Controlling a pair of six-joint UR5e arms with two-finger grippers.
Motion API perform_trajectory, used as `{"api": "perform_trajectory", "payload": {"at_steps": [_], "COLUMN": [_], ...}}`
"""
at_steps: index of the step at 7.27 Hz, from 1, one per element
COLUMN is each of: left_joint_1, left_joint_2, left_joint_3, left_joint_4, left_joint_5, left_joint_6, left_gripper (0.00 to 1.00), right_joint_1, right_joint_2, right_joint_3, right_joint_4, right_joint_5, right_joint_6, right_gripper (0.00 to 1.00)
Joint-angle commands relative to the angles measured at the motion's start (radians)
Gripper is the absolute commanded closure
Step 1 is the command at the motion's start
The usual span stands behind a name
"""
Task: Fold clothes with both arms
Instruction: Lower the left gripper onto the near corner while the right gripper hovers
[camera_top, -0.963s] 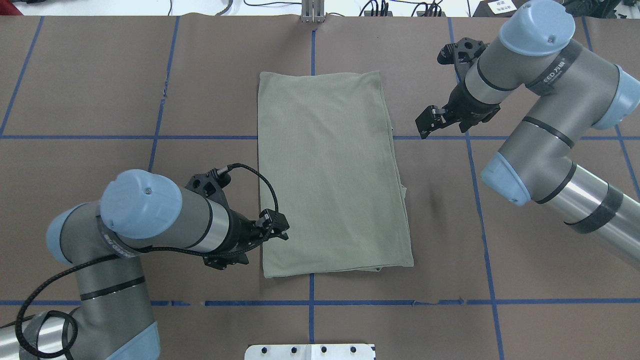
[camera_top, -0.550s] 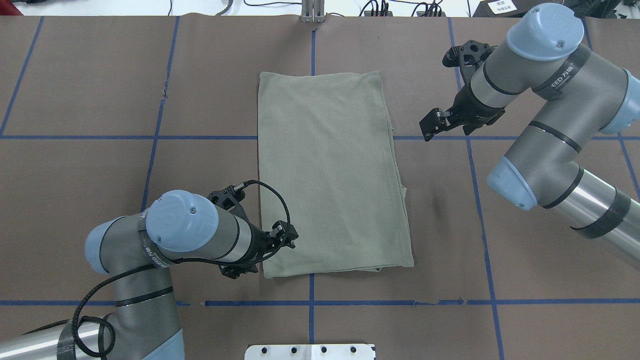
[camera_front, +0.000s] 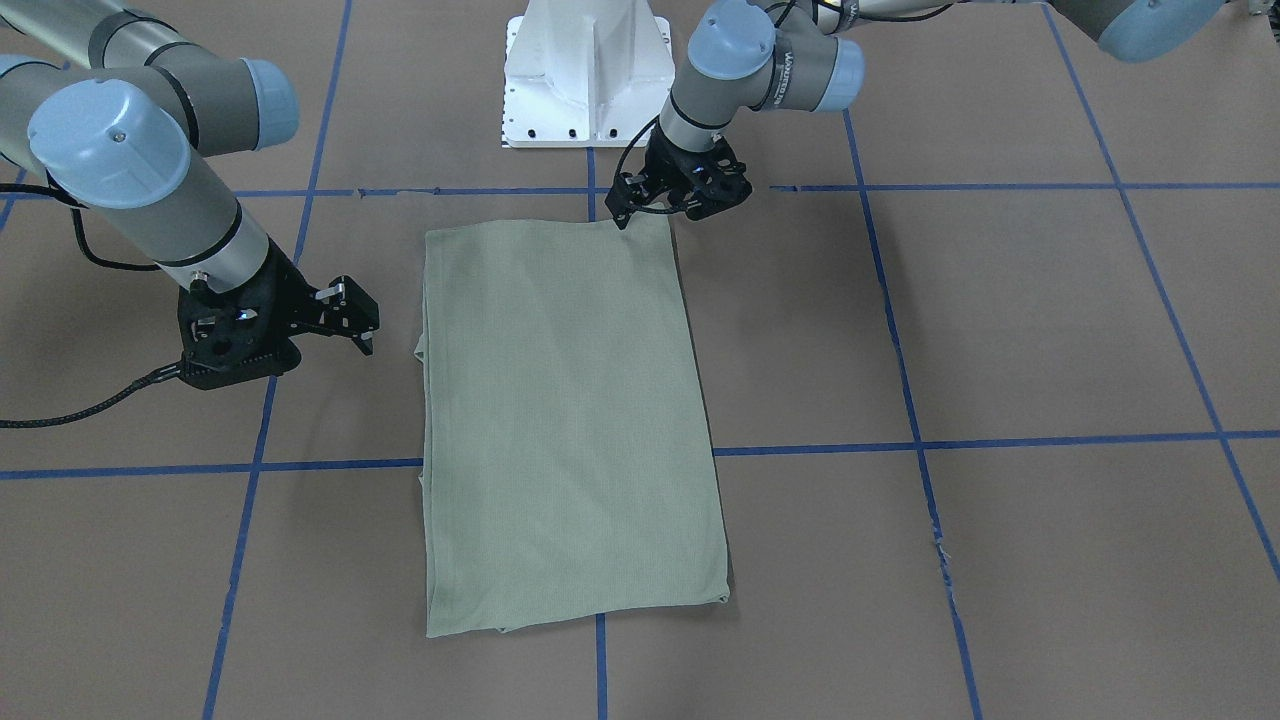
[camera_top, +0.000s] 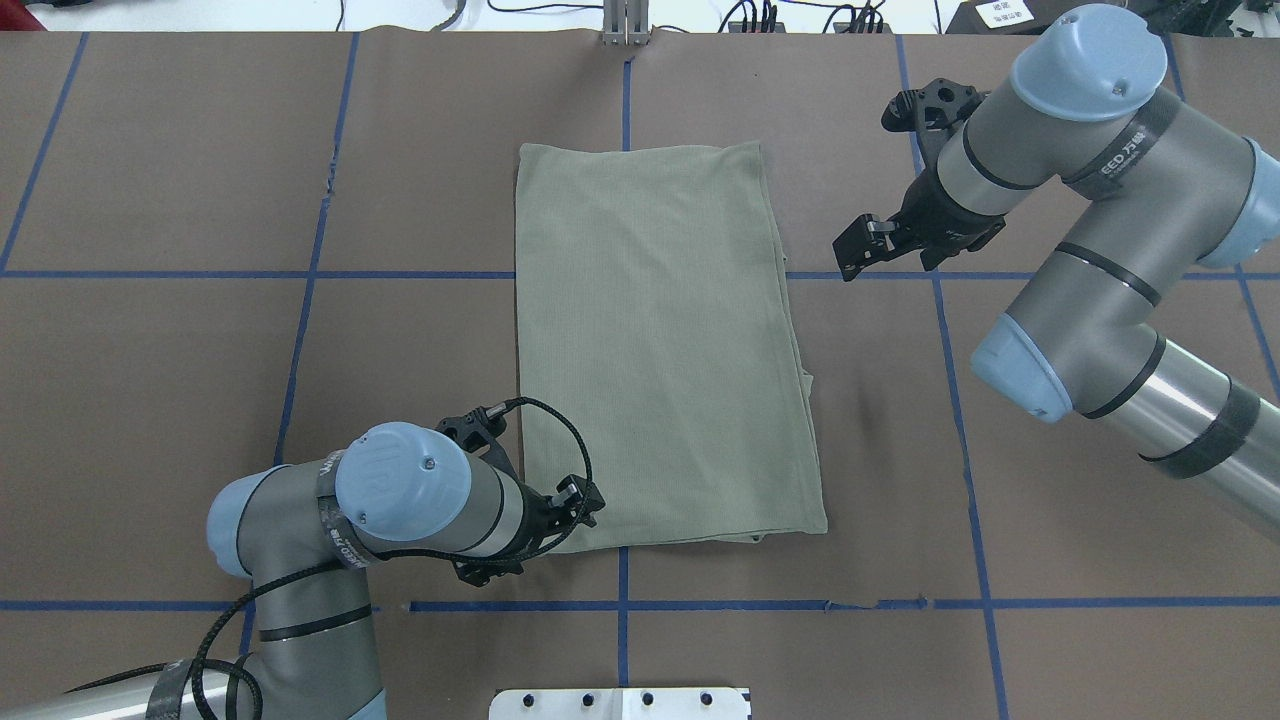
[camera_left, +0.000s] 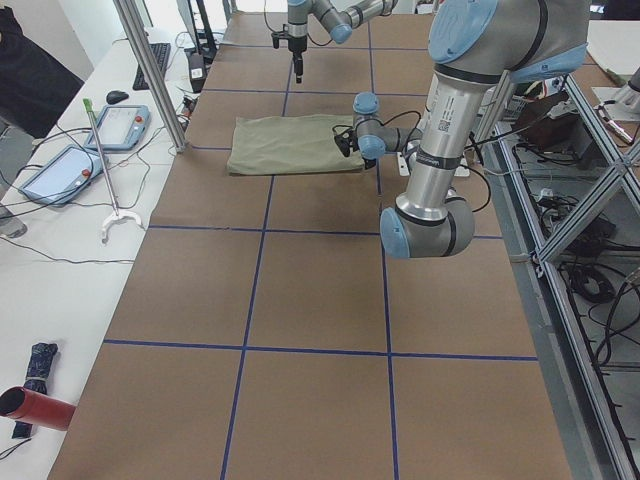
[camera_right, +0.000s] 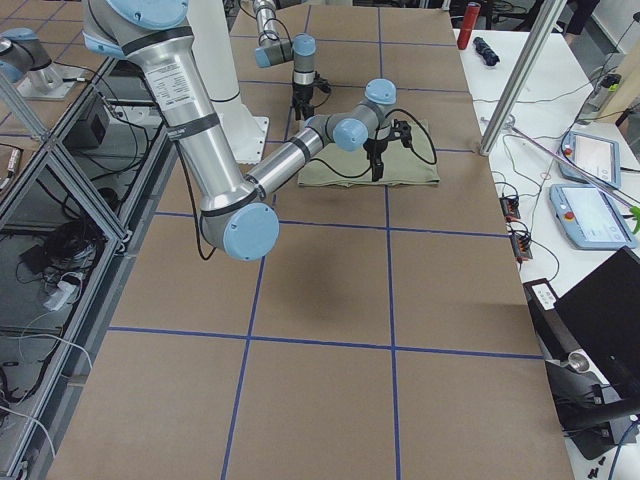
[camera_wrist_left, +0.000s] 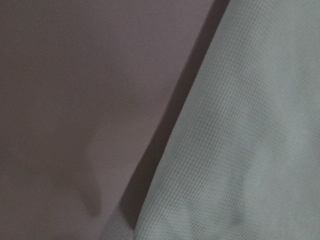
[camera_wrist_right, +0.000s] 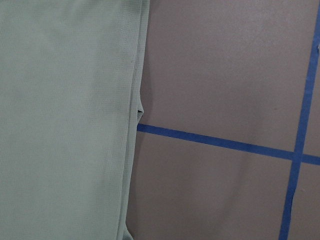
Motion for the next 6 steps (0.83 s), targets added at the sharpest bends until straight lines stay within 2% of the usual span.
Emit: {"api": "perform_trajectory", "payload": {"at_steps": [1, 3, 4, 6], "left_joint_1": [0.002, -0.004, -0.008, -0.008], "left_joint_2": [-0.001, 0.000, 0.000, 0.002], "left_joint_3": [0.001, 0.004, 0.004, 0.004], "left_joint_4": [0.000, 0.002, 0.003, 0.003], "left_joint_5": [0.004, 0.034, 0.045, 0.045], "left_joint_6": [-0.002, -0.004, -0.005, -0.007], "left_gripper": [0.10, 0.20, 0.22, 0.35], "right_joint_1": [-0.003, -0.013, -0.014, -0.014], "right_joint_2": [0.003, 0.007, 0.008, 0.008], "right_joint_3": [-0.003, -0.009, -0.010, -0.010], "right_joint_4": [0.000, 0.000, 0.000, 0.000], "right_joint_5": [-0.002, -0.005, -0.005, -0.005], "right_joint_6": [0.005, 0.005, 0.005, 0.005], "right_gripper": [0.00, 0.00, 0.00, 0.00]}}
